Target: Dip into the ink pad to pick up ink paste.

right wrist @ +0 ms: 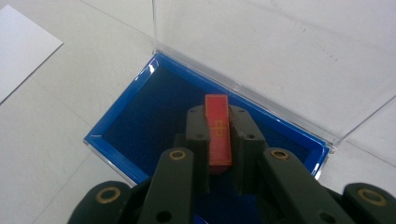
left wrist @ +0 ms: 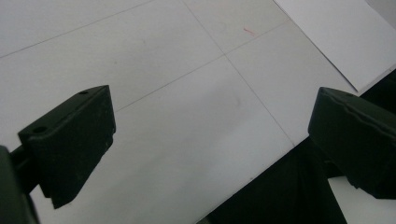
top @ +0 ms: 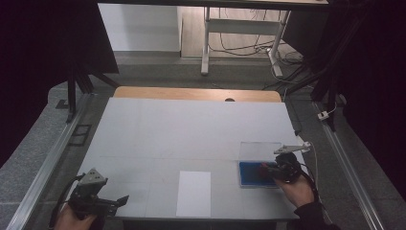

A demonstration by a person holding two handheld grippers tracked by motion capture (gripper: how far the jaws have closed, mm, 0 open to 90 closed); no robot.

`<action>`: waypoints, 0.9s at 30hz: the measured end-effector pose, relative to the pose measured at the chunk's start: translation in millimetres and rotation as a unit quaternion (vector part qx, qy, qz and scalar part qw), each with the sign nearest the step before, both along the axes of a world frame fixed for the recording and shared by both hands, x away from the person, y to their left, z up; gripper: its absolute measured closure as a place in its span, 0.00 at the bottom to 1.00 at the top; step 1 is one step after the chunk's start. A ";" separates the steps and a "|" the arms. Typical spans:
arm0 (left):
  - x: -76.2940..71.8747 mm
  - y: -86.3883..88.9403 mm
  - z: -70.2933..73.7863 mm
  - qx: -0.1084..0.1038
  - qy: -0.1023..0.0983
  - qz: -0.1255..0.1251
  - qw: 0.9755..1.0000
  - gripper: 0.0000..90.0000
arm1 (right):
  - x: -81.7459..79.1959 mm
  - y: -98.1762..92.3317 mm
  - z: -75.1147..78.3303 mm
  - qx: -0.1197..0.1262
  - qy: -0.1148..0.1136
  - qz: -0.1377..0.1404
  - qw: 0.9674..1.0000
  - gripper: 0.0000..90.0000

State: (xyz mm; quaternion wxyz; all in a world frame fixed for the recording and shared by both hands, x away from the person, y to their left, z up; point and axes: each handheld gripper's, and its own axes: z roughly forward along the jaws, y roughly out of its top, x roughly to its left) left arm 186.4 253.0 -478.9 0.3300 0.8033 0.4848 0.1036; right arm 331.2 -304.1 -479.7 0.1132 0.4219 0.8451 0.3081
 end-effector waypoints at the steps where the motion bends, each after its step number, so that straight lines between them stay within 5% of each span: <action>1: 0.0 0.0 0.0 0.000 0.000 0.000 1.000 0.02 | 0.0 0.0 0.0 0.000 0.000 0.000 1.000 0.89; 7: 0.3 -0.2 0.0 0.000 0.001 0.000 1.000 0.01 | -7.5 16.2 1.9 -0.068 -0.037 0.030 0.997 0.88; 11: 0.1 -0.3 0.0 0.000 0.000 -0.001 1.000 0.02 | -6.4 13.5 1.5 -0.055 -0.032 0.025 0.998 0.89; 13: 0.2 -0.3 0.0 0.000 0.001 -0.001 1.000 0.02 | -4.0 7.5 0.9 -0.030 -0.019 0.014 0.999 0.89; 27: 0.5 -0.3 -0.1 0.000 0.002 -0.003 1.000 0.02 | -3.5 6.7 3.0 -0.026 -0.015 0.005 1.000 0.88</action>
